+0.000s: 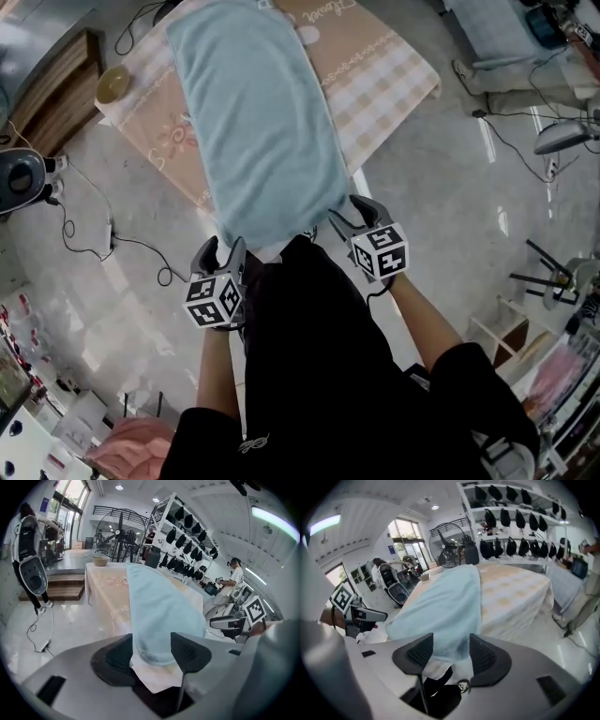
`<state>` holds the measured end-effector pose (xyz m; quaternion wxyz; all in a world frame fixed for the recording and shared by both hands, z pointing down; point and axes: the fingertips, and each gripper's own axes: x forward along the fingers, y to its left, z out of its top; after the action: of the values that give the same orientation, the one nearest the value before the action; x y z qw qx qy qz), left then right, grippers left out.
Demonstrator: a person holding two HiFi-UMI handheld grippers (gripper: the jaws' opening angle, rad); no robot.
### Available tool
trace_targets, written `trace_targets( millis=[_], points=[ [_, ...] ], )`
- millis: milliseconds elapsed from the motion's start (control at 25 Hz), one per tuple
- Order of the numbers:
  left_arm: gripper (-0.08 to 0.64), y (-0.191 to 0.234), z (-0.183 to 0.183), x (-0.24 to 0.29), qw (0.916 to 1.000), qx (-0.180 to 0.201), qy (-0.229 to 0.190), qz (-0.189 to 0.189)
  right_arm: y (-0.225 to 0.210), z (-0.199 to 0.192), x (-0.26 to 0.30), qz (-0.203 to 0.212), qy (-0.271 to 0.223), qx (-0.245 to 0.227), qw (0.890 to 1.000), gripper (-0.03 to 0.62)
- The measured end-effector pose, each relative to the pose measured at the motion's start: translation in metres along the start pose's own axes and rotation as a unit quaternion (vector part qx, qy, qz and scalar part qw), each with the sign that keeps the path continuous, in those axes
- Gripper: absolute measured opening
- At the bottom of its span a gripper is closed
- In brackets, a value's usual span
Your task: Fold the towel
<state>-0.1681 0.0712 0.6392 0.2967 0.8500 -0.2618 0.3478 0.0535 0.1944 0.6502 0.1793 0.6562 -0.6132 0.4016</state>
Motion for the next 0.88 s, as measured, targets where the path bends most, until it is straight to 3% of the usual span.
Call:
trace_targets(
  millis=[240,560,880],
  points=[
    [0.259,0.005,-0.009,0.006,0.9984,-0.052,0.009,-0.019,-0.012,-0.013,0.011,0.008,0.006,0.036,0.999,0.242],
    [0.259,0.010,-0.020,0.019,0.9974,-0.060,0.036,-0.019,-0.018,-0.029,0.027,0.035,0.011,0.069,0.997,0.242],
    [0.258,0.020,-0.024,0.018,0.9951,-0.088,0.036,-0.028,-0.016,-0.032,0.031,0.101,-0.019,0.080,0.991,0.242]
  ],
)
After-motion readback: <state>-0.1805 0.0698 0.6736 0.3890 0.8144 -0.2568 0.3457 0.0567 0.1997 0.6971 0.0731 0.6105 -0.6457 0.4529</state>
